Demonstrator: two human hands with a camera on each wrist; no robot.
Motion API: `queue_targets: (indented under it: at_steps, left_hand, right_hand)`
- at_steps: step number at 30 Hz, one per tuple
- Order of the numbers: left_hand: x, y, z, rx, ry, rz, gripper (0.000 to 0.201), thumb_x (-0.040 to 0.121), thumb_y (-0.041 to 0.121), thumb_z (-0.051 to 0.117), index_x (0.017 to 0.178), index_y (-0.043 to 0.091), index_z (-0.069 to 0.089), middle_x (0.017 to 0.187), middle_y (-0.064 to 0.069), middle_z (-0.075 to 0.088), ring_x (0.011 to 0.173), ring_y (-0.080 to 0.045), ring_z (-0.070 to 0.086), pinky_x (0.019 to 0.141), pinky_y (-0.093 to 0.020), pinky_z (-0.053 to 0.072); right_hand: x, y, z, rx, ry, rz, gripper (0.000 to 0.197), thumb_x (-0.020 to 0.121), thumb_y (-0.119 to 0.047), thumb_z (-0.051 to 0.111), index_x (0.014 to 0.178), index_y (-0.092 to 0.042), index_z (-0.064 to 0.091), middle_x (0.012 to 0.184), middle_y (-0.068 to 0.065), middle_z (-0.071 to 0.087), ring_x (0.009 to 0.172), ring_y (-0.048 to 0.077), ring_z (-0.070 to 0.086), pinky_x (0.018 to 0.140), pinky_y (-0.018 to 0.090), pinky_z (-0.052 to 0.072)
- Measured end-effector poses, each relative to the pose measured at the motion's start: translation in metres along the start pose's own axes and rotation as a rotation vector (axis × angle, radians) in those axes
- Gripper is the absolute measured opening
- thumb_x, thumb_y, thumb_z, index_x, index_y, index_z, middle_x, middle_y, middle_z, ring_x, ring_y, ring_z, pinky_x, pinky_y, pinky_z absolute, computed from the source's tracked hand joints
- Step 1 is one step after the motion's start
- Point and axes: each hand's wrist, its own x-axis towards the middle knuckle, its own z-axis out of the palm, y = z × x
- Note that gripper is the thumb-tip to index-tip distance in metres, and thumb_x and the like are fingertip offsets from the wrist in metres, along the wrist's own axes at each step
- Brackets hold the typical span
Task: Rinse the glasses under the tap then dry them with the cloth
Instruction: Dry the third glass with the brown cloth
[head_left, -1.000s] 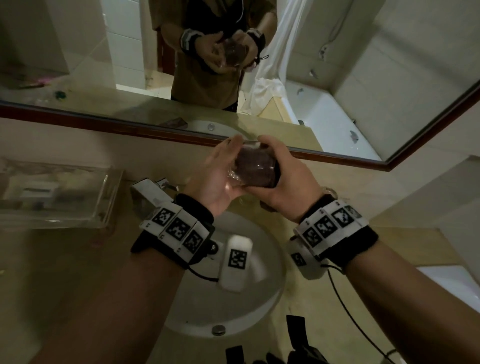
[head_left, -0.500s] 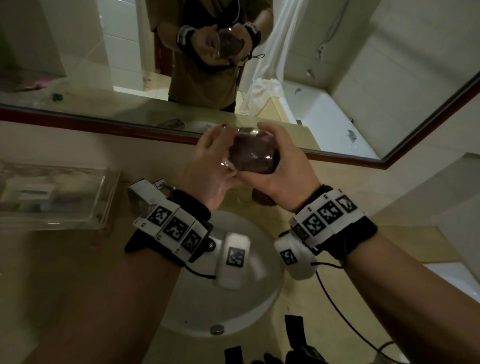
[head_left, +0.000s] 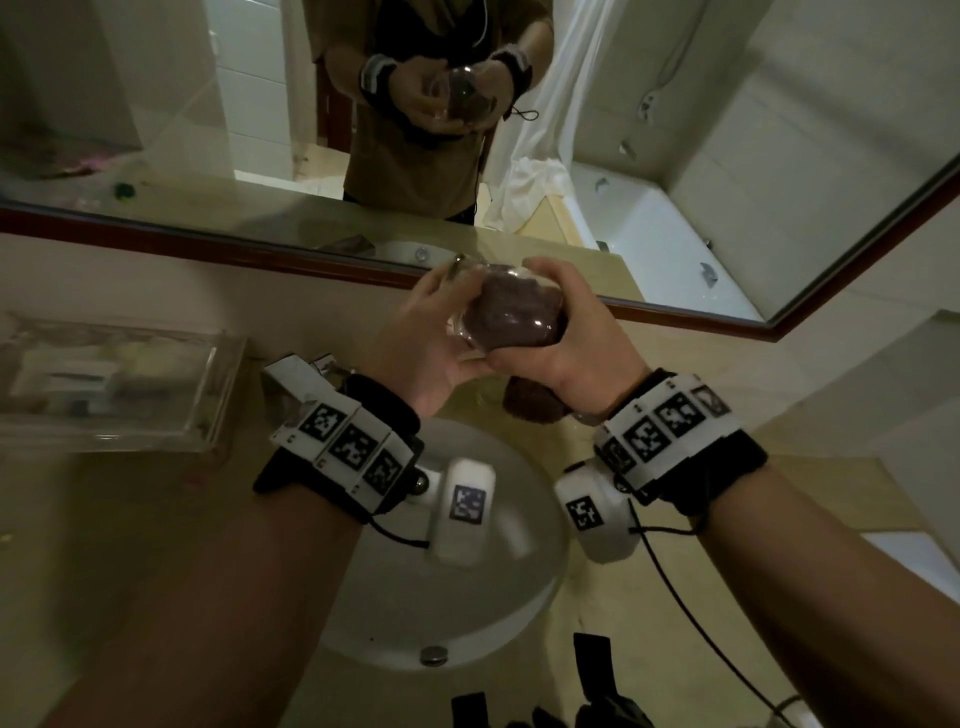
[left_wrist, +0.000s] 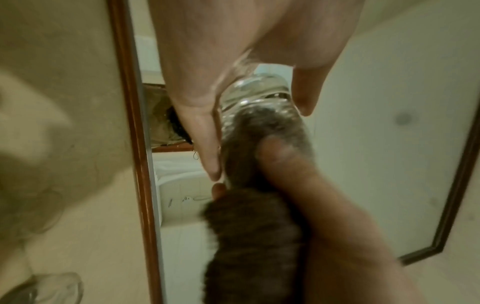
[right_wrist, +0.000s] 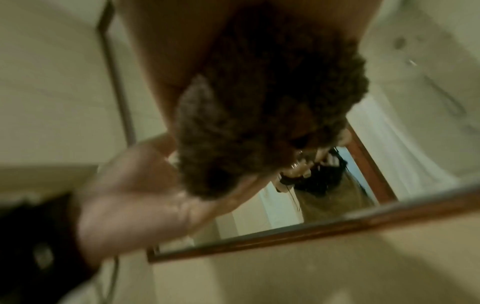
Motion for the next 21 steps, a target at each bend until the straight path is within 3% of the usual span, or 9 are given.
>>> queue_targets:
  at_steps: [2, 4, 6, 8, 10, 12, 16, 18, 21]
  left_hand:
    - [-0.0003, -0.0003, 0.0008, -0.058, 0.021, -0.057, 0.061, 0.086, 0.043, 0.062, 0.134, 0.008, 0.05, 0.137, -0.02, 0.053, 0.12, -0.036, 0.058, 0.086, -0.051, 0.055]
    - [0.0011, -0.0015, -0.0003, -0.09, 0.072, -0.043, 0.06, 0.085, 0.036, 0.065, 0.133, 0.005, 0.048, 0.13, -0.019, 0.058, 0.116, -0.034, 0.061, 0.083, -0.05, 0.056]
    - [0.0025, -0.0041, -0.0024, -0.095, 0.095, -0.004, 0.046, 0.085, 0.027, 0.067, 0.124, 0.008, 0.052, 0.118, -0.015, 0.063, 0.109, -0.031, 0.064, 0.076, -0.046, 0.056]
    - [0.0009, -0.0051, -0.0034, -0.051, 0.113, 0.034, 0.042, 0.083, 0.024, 0.07, 0.12, 0.014, 0.054, 0.119, -0.012, 0.063, 0.108, -0.028, 0.065, 0.073, -0.043, 0.056]
    - [-0.0004, -0.006, -0.0045, -0.007, 0.116, 0.051, 0.04, 0.08, 0.025, 0.073, 0.117, 0.021, 0.057, 0.125, -0.01, 0.06, 0.111, -0.027, 0.063, 0.071, -0.043, 0.057]
    - [-0.0011, -0.0048, -0.0061, -0.015, 0.092, 0.042, 0.041, 0.082, 0.025, 0.071, 0.12, 0.021, 0.055, 0.13, -0.011, 0.056, 0.114, -0.027, 0.061, 0.073, -0.046, 0.057]
    - [-0.0015, -0.0016, -0.0046, -0.088, 0.02, -0.034, 0.06, 0.083, 0.027, 0.07, 0.134, 0.008, 0.045, 0.136, -0.016, 0.052, 0.118, -0.03, 0.059, 0.089, -0.049, 0.055]
    - [-0.003, -0.0011, -0.0025, -0.108, -0.011, -0.103, 0.05, 0.092, 0.034, 0.058, 0.133, 0.009, 0.048, 0.132, -0.015, 0.058, 0.114, -0.028, 0.062, 0.089, -0.041, 0.056]
    - [-0.0022, -0.0027, -0.0018, -0.079, -0.016, -0.115, 0.047, 0.091, 0.041, 0.054, 0.128, 0.012, 0.054, 0.126, -0.015, 0.064, 0.116, -0.03, 0.062, 0.095, -0.045, 0.053]
  right_hand:
    - [-0.0033, -0.0031, 0.0014, -0.255, -0.001, -0.126, 0.085, 0.066, -0.022, 0.084, 0.136, -0.024, 0.036, 0.114, -0.002, 0.06, 0.097, 0.014, 0.06, 0.086, 0.023, 0.046]
    - [-0.0066, -0.0037, 0.0047, -0.356, 0.013, -0.215, 0.086, 0.067, -0.024, 0.082, 0.138, -0.022, 0.035, 0.118, 0.0, 0.06, 0.101, 0.019, 0.06, 0.088, 0.027, 0.047]
    - [-0.0071, -0.0025, 0.0073, -0.275, 0.033, -0.175, 0.085, 0.065, -0.025, 0.084, 0.135, -0.023, 0.037, 0.113, -0.005, 0.059, 0.097, 0.013, 0.06, 0.086, 0.025, 0.048]
    - [-0.0045, -0.0008, 0.0084, -0.046, 0.035, -0.043, 0.082, 0.059, -0.024, 0.089, 0.126, -0.025, 0.043, 0.103, -0.013, 0.058, 0.09, 0.004, 0.06, 0.084, 0.018, 0.048]
    - [-0.0009, 0.0031, 0.0073, 0.176, 0.007, 0.063, 0.079, 0.05, -0.026, 0.091, 0.117, -0.024, 0.05, 0.101, -0.01, 0.061, 0.089, 0.006, 0.062, 0.085, 0.024, 0.051]
    - [0.0006, 0.0034, 0.0048, 0.192, -0.007, 0.077, 0.074, 0.052, -0.023, 0.09, 0.116, -0.023, 0.052, 0.101, -0.006, 0.063, 0.089, 0.009, 0.063, 0.085, 0.028, 0.052]
    - [-0.0034, -0.004, 0.0048, -0.089, 0.063, -0.082, 0.078, 0.063, -0.024, 0.086, 0.128, -0.023, 0.043, 0.103, -0.014, 0.055, 0.085, -0.002, 0.055, 0.077, 0.005, 0.043]
    - [-0.0041, -0.0055, 0.005, -0.185, 0.085, -0.149, 0.081, 0.065, -0.027, 0.085, 0.133, -0.023, 0.04, 0.11, -0.01, 0.054, 0.091, 0.005, 0.056, 0.081, 0.01, 0.045]
    - [-0.004, -0.003, 0.007, -0.366, 0.083, -0.251, 0.083, 0.066, -0.028, 0.083, 0.136, -0.021, 0.04, 0.119, -0.001, 0.059, 0.101, 0.02, 0.06, 0.088, 0.031, 0.049]
